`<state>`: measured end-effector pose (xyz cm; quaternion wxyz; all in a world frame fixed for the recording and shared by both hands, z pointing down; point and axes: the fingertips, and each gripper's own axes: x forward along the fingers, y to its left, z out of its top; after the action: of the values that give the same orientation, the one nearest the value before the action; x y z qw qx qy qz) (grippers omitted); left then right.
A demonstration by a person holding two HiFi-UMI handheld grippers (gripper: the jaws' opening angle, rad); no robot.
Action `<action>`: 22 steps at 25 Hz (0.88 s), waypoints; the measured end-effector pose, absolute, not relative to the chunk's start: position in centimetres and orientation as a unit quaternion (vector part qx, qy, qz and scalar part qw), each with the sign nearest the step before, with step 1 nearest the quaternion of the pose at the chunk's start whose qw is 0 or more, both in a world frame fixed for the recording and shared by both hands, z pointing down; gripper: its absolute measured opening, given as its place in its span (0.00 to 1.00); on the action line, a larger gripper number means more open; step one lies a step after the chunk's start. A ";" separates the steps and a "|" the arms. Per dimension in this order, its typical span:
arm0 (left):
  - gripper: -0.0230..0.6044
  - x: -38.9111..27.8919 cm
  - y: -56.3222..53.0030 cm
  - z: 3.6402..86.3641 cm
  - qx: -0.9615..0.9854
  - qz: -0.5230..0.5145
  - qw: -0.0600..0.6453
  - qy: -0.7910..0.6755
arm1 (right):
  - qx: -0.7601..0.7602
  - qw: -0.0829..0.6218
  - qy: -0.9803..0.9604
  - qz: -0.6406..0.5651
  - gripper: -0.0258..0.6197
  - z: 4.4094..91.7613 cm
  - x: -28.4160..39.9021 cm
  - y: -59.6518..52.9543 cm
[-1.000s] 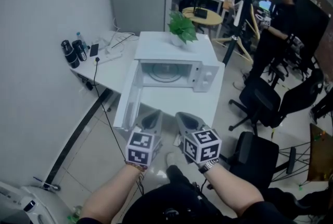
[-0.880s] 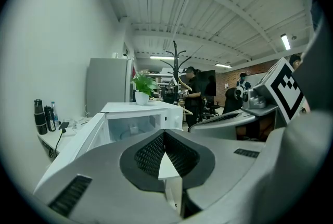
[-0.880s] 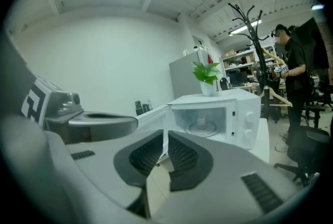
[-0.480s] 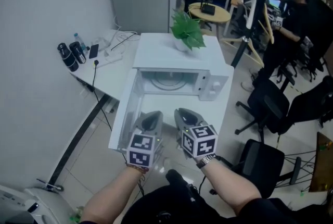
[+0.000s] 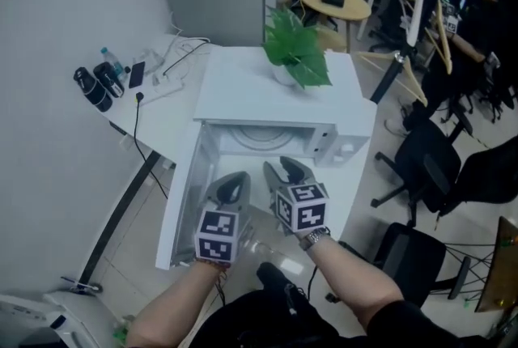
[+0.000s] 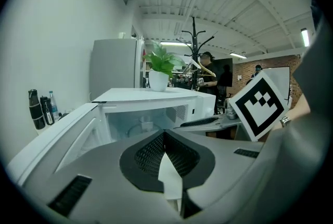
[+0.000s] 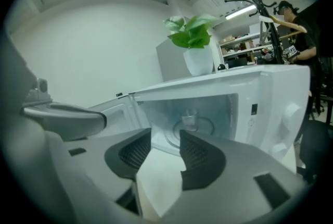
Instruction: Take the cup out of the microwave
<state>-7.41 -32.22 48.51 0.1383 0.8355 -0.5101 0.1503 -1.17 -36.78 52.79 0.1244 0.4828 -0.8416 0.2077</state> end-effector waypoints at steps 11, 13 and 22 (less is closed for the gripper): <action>0.03 -8.9 -37.8 50.9 0.816 0.162 0.165 -0.529 | 0.498 0.153 -0.828 0.207 0.54 57.6 -2.5 -45.8; 0.03 -9.1 -38.5 51.3 0.815 0.163 0.168 -0.530 | 0.503 0.160 -0.825 0.204 0.56 58.6 -2.7 -47.0; 0.03 -10.0 -40.9 52.6 0.809 0.165 0.179 -0.535 | 0.517 0.171 -0.816 0.193 0.66 61.0 -3.9 -51.2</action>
<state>-9.96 -40.94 52.63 0.1792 0.8089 -0.5351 0.1650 -3.87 -51.23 60.99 0.1713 0.5173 -0.8160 0.1931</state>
